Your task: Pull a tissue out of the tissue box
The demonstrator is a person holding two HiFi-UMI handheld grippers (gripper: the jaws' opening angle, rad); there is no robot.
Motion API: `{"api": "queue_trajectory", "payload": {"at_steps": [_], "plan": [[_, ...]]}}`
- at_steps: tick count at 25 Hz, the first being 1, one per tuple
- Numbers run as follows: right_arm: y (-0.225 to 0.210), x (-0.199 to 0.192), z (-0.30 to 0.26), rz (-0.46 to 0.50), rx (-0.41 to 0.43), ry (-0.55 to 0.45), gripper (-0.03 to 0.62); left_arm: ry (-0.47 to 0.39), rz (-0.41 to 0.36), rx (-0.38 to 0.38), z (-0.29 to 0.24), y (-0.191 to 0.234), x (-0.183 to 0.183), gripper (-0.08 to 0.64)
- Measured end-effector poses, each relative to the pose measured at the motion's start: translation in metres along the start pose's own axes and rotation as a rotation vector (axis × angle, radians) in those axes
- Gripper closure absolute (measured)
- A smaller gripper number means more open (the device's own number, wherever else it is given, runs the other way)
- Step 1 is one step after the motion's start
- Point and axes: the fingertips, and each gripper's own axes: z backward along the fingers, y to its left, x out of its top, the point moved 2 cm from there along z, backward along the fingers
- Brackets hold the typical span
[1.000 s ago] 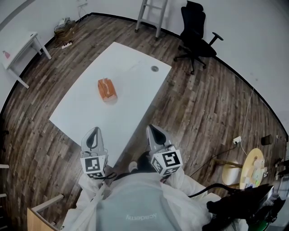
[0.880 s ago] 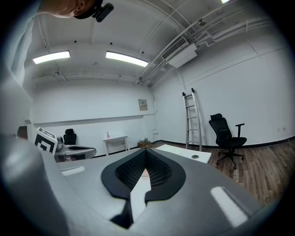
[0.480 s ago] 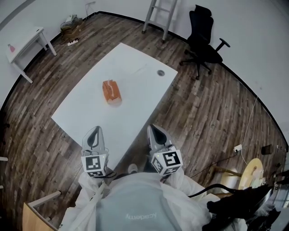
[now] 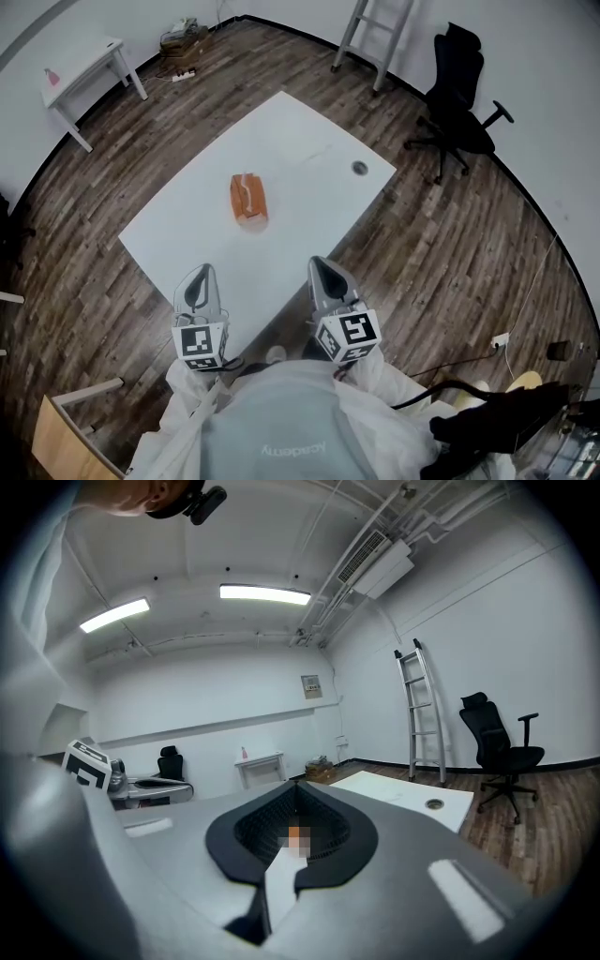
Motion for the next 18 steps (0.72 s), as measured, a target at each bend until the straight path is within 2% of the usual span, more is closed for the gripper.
{"api": "queue_trajectory", "payload": {"at_steps": [9,18], "plan": [[-0.026,0.013,-0.033,0.004,0.133,0.031,0.592,0.045,0.006,0.111,-0.014,-0.014,0.007,0.560],[-0.058,0.023,-0.049,0.004,0.223,0.054,0.592,0.070,0.008,0.199,-0.028,-0.033,0.018,0.560]]}}
